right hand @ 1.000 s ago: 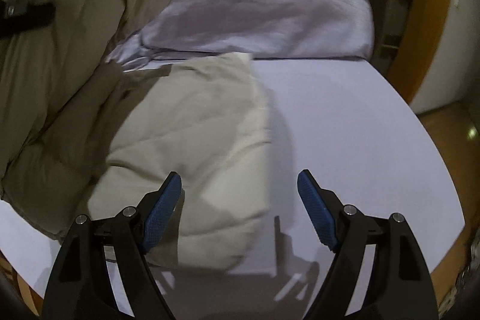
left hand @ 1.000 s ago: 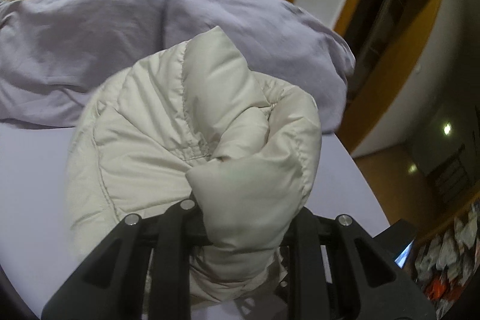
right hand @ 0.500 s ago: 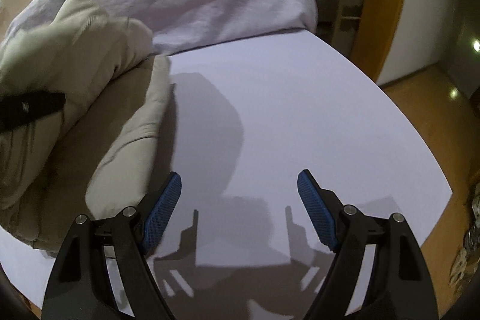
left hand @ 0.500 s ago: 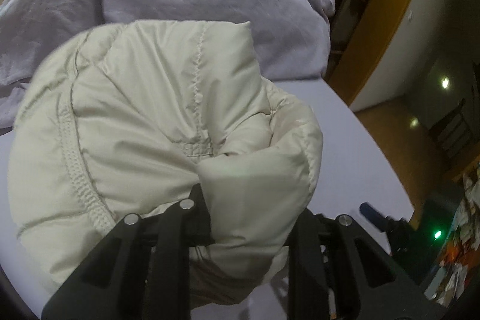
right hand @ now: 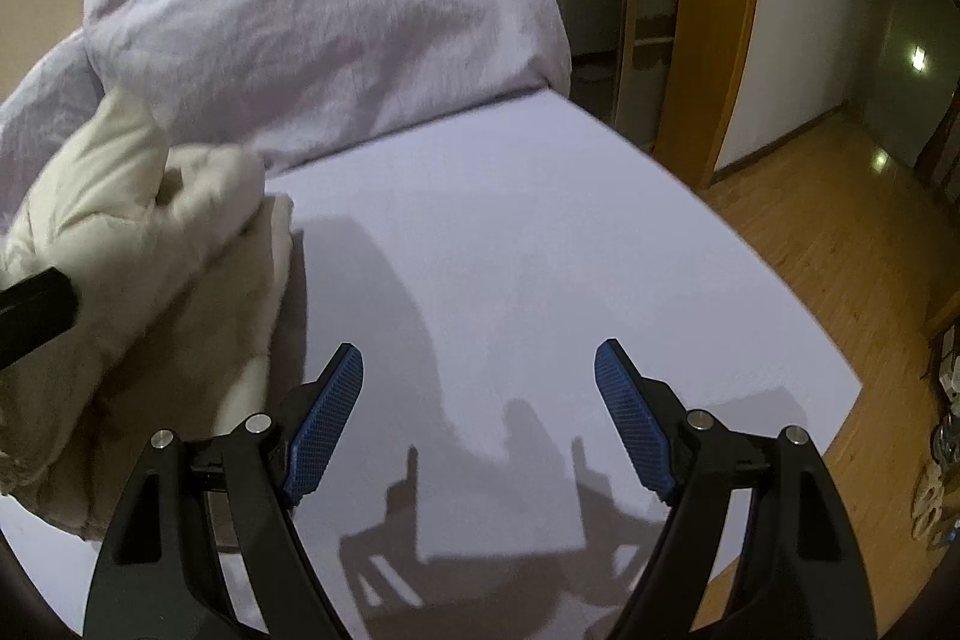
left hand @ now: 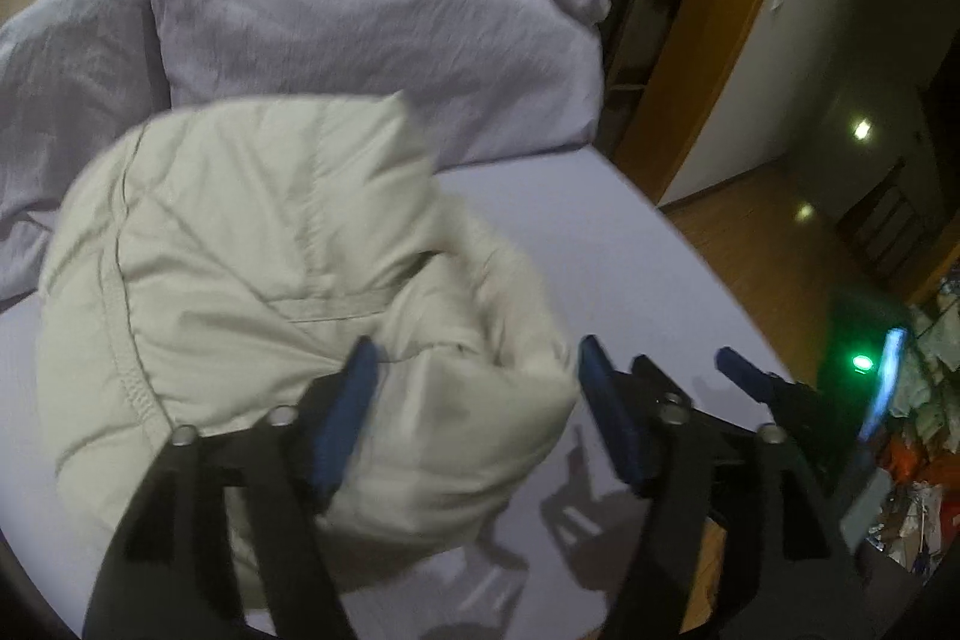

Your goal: Fold large clothes

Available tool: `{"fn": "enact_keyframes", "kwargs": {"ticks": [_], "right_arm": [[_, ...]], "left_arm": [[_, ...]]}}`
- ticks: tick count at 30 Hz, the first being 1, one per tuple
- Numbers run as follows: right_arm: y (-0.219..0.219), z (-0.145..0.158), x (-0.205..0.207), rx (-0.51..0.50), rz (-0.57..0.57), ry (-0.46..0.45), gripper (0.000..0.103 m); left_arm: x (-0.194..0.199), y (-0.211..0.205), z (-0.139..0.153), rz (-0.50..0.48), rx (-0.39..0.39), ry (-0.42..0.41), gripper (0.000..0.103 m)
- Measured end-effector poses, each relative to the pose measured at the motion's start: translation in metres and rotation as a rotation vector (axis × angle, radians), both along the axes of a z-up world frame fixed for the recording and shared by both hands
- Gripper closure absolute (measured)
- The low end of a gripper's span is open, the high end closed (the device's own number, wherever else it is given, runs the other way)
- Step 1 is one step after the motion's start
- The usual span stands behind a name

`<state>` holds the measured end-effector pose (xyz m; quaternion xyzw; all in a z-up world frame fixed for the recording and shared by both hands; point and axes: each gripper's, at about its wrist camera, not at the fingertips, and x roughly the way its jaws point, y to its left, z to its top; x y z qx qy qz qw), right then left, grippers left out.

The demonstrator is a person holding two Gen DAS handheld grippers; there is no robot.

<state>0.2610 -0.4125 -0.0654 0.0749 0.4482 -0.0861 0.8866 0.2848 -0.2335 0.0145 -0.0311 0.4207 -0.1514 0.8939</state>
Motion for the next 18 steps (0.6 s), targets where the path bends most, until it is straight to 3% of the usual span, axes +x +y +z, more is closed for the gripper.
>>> {"fn": "enact_keyframes", "kwargs": {"ticks": [7, 18], "right_arm": [[0.022, 0.038, -0.004, 0.007, 0.022, -0.070, 0.022], [0.078, 0.067, 0.012, 0.026, 0.108, -0.114, 0.022]], "left_arm": [[-0.019, 0.053, 0.035, 0.058, -0.029, -0.063, 0.026], [-0.008, 0.147, 0.028, 0.250, 0.019, -0.043, 0.026]]}}
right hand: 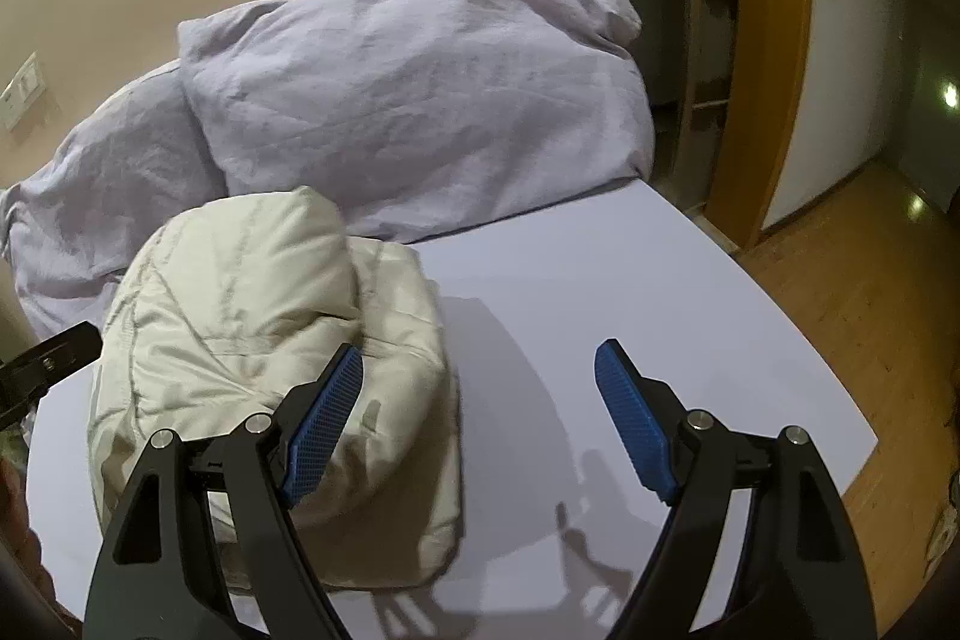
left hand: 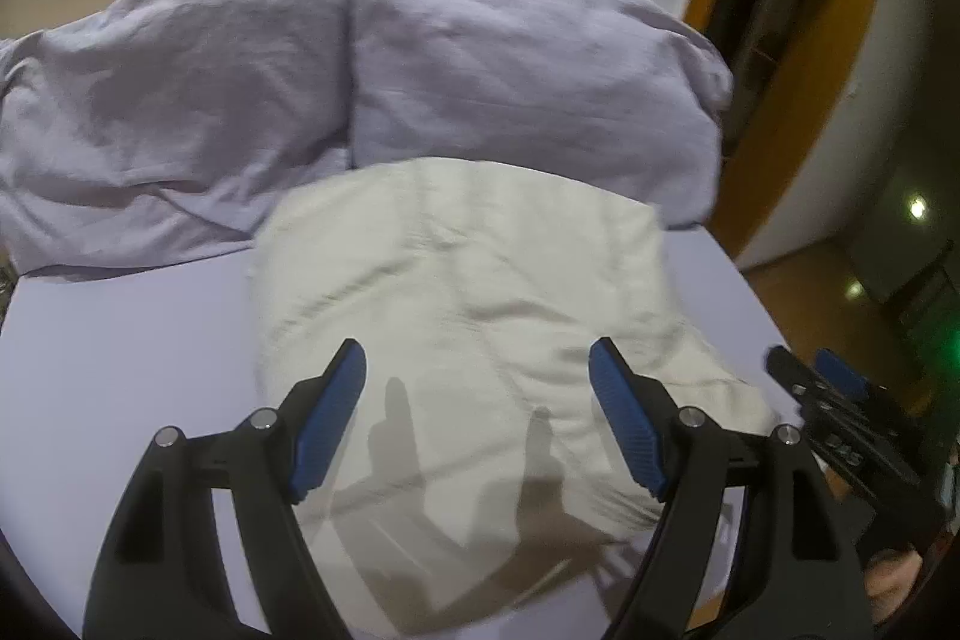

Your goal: Fold large clothes

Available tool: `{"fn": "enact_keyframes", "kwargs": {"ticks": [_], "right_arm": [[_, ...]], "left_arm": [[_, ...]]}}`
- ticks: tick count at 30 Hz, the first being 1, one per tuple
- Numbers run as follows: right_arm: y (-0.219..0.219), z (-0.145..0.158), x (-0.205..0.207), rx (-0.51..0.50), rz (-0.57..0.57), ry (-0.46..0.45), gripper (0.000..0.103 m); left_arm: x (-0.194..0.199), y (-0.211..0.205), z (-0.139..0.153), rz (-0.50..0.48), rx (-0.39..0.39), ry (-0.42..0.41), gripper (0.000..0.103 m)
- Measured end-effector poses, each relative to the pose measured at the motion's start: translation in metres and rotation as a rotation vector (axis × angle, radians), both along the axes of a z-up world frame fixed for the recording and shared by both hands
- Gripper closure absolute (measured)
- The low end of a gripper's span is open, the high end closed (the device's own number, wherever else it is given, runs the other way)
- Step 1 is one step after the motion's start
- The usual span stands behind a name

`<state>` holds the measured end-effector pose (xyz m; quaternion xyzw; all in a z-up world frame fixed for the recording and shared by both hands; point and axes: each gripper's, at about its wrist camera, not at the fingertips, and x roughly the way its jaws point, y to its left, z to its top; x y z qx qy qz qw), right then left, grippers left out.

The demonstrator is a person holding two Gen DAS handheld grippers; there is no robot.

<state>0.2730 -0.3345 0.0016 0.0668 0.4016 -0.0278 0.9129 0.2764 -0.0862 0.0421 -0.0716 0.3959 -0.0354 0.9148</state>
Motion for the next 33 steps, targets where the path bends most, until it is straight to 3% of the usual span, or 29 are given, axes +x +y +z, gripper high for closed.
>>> {"fn": "enact_keyframes", "kwargs": {"ticks": [9, 13, 16, 21, 28, 33], "right_arm": [[0.033, 0.018, 0.022, -0.001, 0.076, -0.017, 0.022], [0.050, 0.022, 0.038, 0.027, 0.139, -0.010, 0.035], [0.063, 0.021, 0.050, 0.053, 0.184, -0.004, 0.044], [0.080, 0.015, 0.071, 0.071, 0.226, 0.013, 0.053], [0.094, 0.005, 0.111, 0.051, 0.232, 0.029, 0.054], [0.093, -0.028, 0.135, 0.002, 0.226, 0.087, 0.054]], "left_arm": [[0.032, 0.051, -0.025, 0.152, 0.006, 0.038, 0.026], [0.046, 0.063, -0.052, 0.187, -0.070, 0.091, 0.025], [0.050, 0.056, -0.066, 0.184, -0.090, 0.086, 0.025], [0.054, 0.032, -0.081, 0.151, -0.041, 0.054, 0.025], [0.054, 0.014, -0.093, 0.144, -0.001, 0.025, 0.025], [0.056, 0.014, -0.094, 0.153, -0.010, 0.026, 0.025]]}}
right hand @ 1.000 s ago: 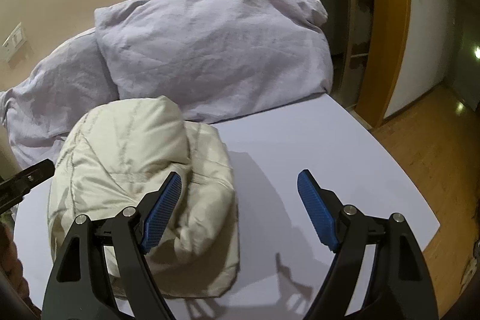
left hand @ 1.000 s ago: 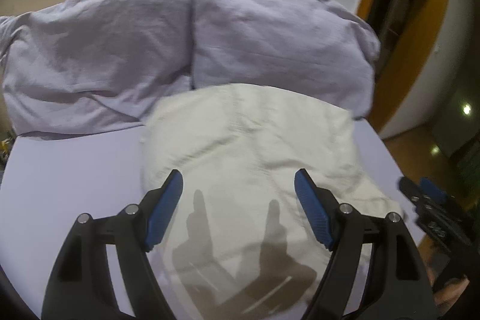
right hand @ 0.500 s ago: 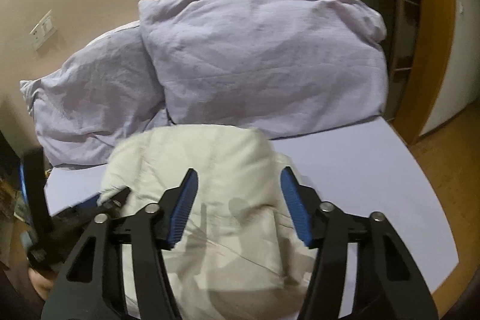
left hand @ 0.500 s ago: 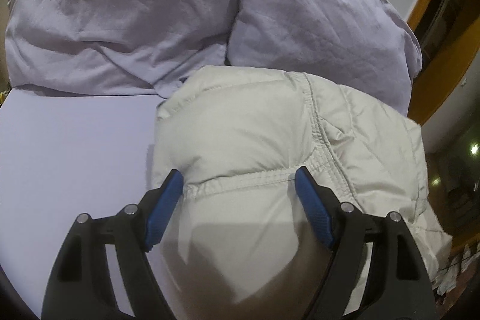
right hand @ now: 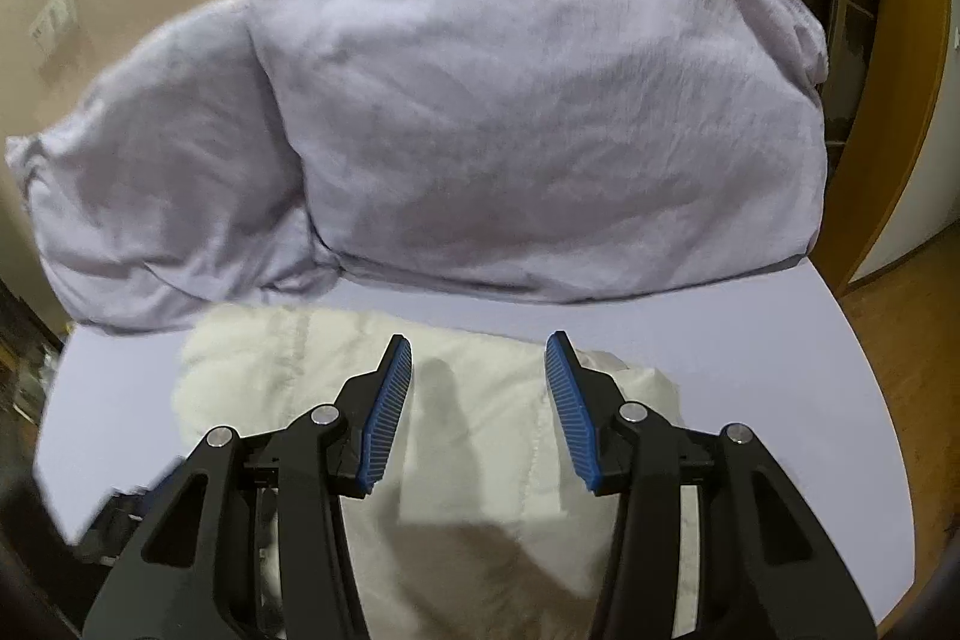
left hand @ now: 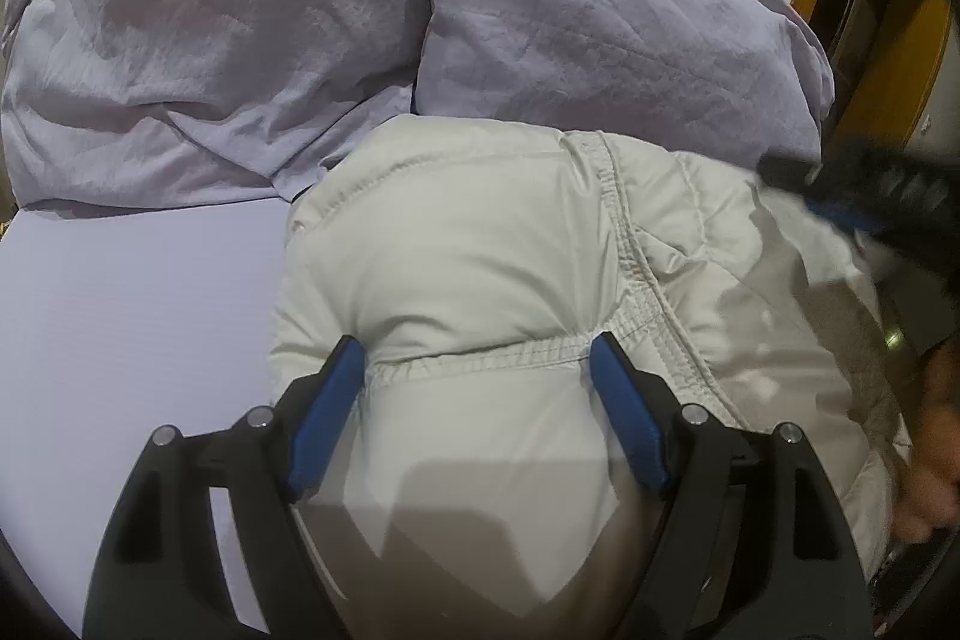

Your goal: Fold large clothes

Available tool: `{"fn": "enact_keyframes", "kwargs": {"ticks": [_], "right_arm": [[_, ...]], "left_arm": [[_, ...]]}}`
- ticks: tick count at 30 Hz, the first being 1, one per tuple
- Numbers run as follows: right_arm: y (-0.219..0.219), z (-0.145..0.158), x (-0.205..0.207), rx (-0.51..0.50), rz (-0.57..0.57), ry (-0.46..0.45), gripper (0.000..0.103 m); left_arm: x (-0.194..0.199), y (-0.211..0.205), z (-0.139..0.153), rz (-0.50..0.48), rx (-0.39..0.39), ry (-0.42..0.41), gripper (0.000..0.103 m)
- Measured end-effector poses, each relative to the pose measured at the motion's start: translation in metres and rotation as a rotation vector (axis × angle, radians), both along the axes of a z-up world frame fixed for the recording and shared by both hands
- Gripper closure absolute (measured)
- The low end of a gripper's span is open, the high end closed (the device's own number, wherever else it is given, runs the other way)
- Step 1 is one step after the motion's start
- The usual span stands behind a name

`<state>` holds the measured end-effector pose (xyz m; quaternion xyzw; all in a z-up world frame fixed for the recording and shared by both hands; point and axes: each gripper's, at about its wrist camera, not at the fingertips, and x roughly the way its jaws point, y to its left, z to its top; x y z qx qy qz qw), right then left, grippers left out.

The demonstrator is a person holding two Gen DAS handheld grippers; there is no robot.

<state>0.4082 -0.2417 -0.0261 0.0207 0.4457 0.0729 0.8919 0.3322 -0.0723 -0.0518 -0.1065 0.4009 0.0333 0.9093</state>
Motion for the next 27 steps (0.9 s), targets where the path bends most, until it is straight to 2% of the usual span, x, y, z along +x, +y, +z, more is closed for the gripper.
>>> {"fn": "enact_keyframes", "kwargs": {"ticks": [4, 12, 15, 19, 27], "right_arm": [[-0.007, -0.029, 0.002, 0.003, -0.004, 0.042, 0.054], [-0.026, -0.065, -0.015, 0.030, -0.038, 0.020, 0.053], [-0.032, -0.073, -0.019, 0.043, -0.049, 0.016, 0.052], [-0.034, -0.079, -0.019, 0.053, -0.047, 0.011, 0.051], [-0.033, -0.083, -0.020, 0.058, -0.042, -0.017, 0.048]], "left_arm": [[0.000, 0.001, 0.003, -0.005, -0.005, 0.001, 0.024], [0.015, 0.003, 0.030, 0.018, -0.043, -0.007, 0.022], [0.031, 0.001, 0.038, 0.051, -0.001, -0.033, 0.022], [0.044, -0.002, 0.024, 0.083, 0.040, 0.000, 0.021], [0.042, -0.004, -0.002, 0.108, 0.098, -0.024, 0.018]]}}
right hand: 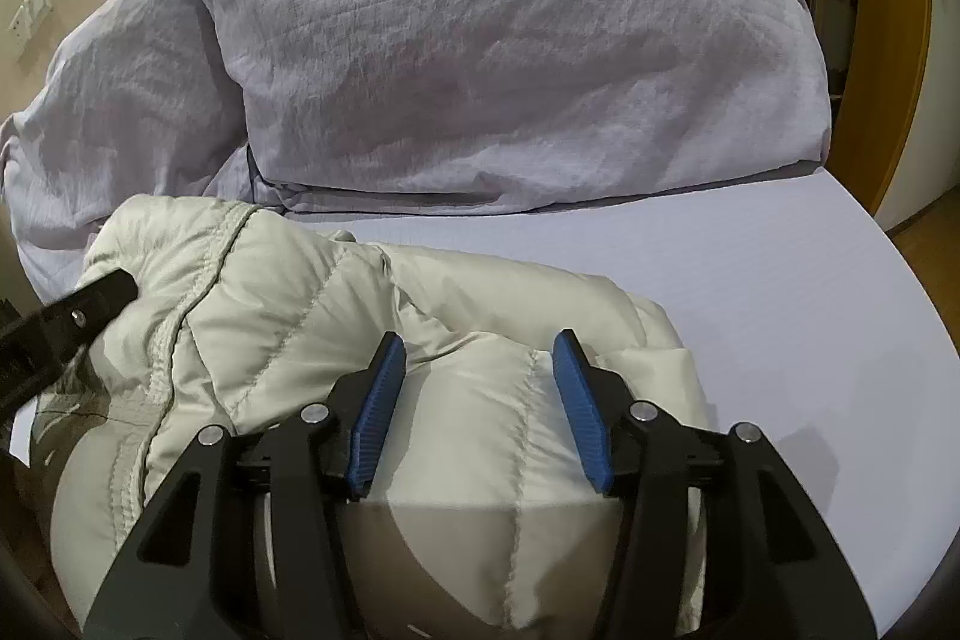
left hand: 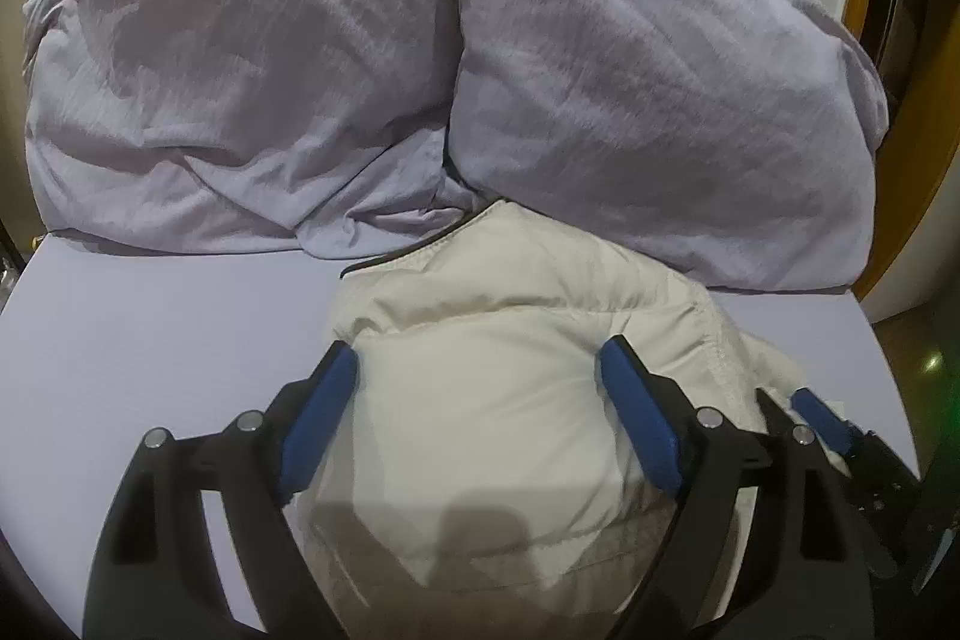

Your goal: Fold large clothes

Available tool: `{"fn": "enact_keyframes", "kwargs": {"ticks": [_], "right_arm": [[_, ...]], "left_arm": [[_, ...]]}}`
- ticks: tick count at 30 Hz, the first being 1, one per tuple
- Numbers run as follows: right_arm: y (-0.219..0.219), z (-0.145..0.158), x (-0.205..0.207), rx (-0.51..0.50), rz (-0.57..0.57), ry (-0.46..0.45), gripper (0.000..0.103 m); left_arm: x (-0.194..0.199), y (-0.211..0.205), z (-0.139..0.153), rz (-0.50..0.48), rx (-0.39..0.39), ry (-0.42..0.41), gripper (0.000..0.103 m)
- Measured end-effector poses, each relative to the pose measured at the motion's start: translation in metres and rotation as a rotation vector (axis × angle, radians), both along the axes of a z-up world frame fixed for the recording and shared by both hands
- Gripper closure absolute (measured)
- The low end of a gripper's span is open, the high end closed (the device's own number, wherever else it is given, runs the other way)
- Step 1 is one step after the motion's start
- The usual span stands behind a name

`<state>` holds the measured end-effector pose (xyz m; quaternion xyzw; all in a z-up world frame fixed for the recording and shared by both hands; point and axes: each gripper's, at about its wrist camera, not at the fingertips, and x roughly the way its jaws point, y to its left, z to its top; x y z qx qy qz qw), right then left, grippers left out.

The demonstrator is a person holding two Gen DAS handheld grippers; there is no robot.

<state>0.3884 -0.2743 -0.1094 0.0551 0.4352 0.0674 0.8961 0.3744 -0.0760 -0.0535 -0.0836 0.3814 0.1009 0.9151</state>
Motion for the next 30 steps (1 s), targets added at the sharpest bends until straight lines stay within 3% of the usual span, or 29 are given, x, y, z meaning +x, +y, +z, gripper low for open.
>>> {"fn": "enact_keyframes", "kwargs": {"ticks": [9, 30], "right_arm": [[0.002, -0.006, 0.003, -0.003, -0.013, -0.018, 0.046], [0.004, -0.016, 0.012, 0.003, -0.017, -0.001, 0.043]], "left_arm": [[0.009, 0.002, -0.023, 0.011, 0.011, 0.015, 0.015], [0.015, 0.003, -0.033, 0.029, 0.040, 0.028, 0.013]]}}
